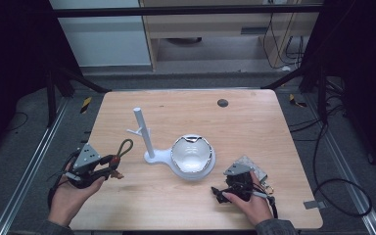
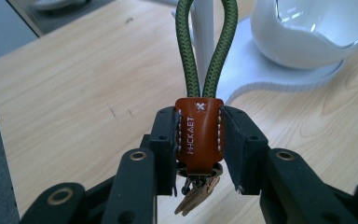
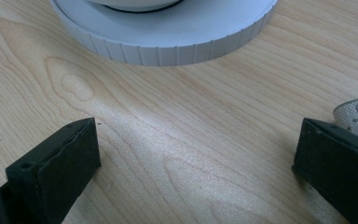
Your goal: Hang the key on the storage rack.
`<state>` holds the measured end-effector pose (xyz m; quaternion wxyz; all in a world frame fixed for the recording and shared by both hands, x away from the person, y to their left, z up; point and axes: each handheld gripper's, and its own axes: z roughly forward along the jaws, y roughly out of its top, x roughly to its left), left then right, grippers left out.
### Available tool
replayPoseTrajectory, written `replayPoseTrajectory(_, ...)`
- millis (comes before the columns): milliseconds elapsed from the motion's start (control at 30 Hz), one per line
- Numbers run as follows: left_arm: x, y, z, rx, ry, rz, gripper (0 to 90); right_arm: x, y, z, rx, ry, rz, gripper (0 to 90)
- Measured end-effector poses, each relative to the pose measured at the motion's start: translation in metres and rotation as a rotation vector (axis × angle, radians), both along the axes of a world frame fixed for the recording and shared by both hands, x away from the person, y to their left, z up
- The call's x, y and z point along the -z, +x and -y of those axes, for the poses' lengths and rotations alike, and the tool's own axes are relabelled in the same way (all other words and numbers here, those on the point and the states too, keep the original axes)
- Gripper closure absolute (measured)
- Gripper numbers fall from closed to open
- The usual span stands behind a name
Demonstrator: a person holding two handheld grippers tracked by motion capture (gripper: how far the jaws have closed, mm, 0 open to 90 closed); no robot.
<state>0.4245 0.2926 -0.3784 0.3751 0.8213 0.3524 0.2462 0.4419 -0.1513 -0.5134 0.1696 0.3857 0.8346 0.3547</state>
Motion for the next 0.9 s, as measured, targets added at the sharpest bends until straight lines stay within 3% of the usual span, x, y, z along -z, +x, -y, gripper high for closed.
replayPoseTrajectory(133,-0.009,-0.002,0.003,0.001,-0.003,0.032,65.6,0.0,0.0,0.0,0.0,0.0,0.0,0.2)
replayPoseTrajectory(333,-0.015,-0.003,0.011,0.018,-0.018,0.043,65.8,0.0,0.0,0.0,0.0,0.0,0.0,0.2)
replayPoseTrajectory(600,-0.023,-0.007,0.02,0.035,-0.003,0.081,65.8,0.0,0.0,0.0,0.0,0.0,0.0,0.2)
replayPoseTrajectory(733,-0.029,-0.01,0.024,0.018,-0.039,0.085,65.8,0.0,0.0,0.0,0.0,0.0,0.0,0.2)
replayPoseTrajectory(900,-0.038,-0.012,0.028,0.014,-0.052,0.114,65.8,0.0,0.0,0.0,0.0,0.0,0.0,0.2)
